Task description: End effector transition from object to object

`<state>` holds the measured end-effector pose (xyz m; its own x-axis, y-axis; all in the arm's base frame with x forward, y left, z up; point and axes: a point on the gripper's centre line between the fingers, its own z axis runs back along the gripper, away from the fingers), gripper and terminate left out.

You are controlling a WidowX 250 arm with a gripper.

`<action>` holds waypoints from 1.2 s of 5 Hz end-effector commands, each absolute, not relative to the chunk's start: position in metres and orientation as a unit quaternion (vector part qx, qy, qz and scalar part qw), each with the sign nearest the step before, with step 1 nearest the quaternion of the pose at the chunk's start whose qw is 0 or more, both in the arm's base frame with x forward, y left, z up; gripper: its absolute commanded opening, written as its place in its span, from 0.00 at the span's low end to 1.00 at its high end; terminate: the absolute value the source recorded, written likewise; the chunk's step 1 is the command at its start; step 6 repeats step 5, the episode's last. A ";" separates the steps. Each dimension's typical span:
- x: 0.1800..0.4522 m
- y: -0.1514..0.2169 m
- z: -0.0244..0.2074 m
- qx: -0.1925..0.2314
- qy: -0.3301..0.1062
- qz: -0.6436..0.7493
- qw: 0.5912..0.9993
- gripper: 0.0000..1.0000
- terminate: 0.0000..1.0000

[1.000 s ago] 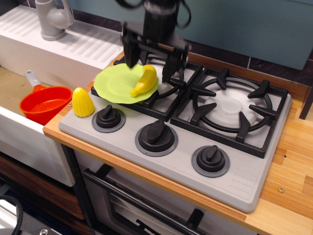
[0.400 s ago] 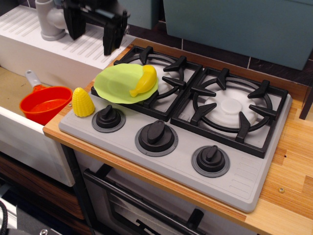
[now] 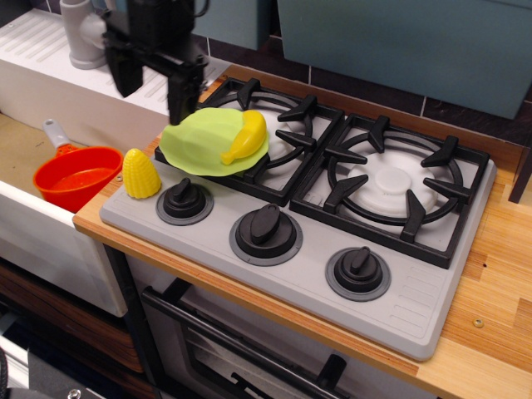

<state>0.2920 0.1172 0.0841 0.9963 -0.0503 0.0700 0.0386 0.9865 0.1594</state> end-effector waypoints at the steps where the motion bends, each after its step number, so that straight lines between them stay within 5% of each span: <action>1: 0.282 0.109 0.089 0.085 -0.075 0.006 0.994 1.00 0.00; 4: 0.276 0.109 0.056 0.078 -0.102 0.011 0.992 1.00 0.00; 5: 0.272 0.112 0.053 0.085 -0.105 0.014 0.991 1.00 1.00; 6: 0.272 0.112 0.053 0.085 -0.105 0.014 0.991 1.00 1.00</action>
